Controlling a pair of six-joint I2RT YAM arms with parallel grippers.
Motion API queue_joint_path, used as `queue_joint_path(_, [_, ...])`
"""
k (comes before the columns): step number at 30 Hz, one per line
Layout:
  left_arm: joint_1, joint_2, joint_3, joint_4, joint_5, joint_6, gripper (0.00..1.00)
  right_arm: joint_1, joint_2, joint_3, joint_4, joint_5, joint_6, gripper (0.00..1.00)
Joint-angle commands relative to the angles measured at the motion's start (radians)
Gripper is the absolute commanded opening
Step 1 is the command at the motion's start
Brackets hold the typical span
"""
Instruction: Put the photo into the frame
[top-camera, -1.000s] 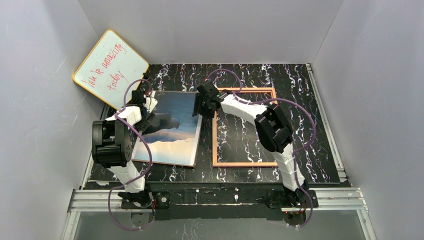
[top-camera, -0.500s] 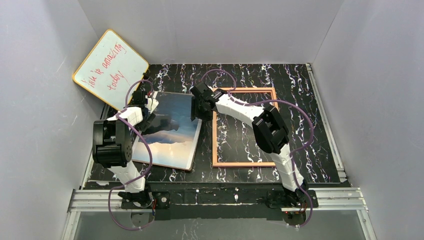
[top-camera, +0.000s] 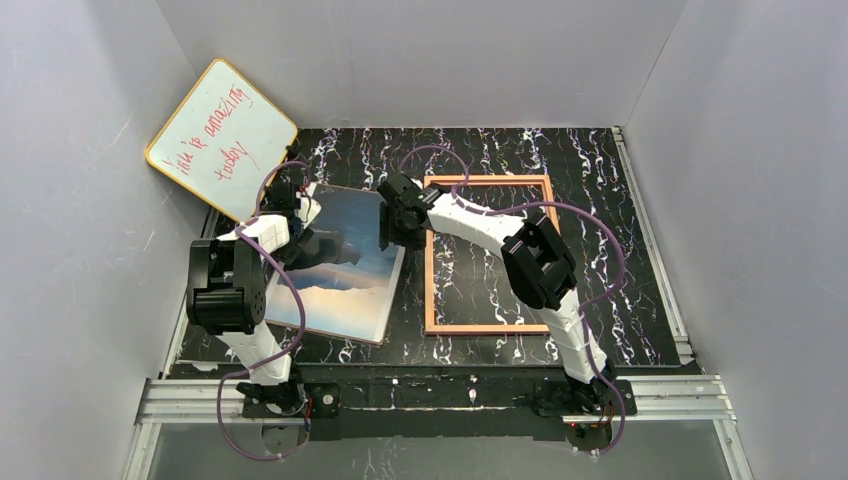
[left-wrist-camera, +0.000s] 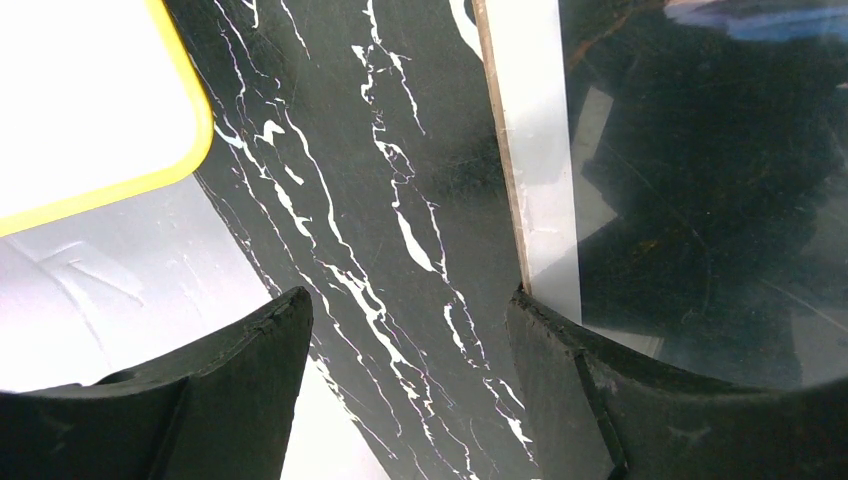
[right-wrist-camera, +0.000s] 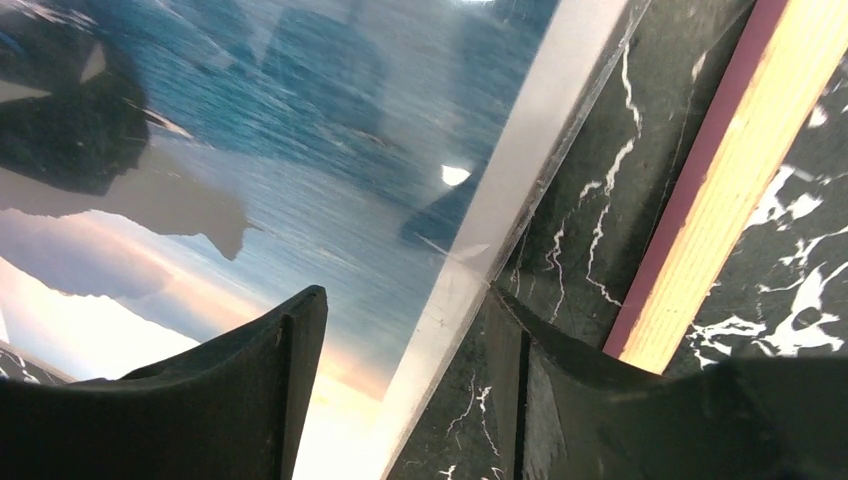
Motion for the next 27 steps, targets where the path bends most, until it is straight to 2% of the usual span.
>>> queue_joint_path(1, [-0.034,0.051,-0.047,-0.108,0.157,-0.031,0.70,0.036,-0.103,-0.151,0.095,-0.118,0.113,0.68])
queue_joint_path(7, [-0.034,0.050,-0.049,-0.111,0.157,-0.027,0.70,0.105,-0.272,-0.467,0.265,-0.190,0.254,0.71])
queue_joint_path(12, [-0.034,0.054,-0.049,-0.114,0.151,-0.023,0.70,0.126,-0.348,-0.631,0.399,-0.208,0.335,0.71])
queue_joint_path(20, [-0.034,0.059,-0.034,-0.129,0.145,-0.022,0.70,0.129,-0.341,-0.637,0.472,-0.285,0.374,0.68])
queue_joint_path(27, [-0.034,0.059,-0.010,-0.153,0.150,-0.020,0.70,0.194,-0.410,-0.680,0.359,-0.313,0.422,0.68])
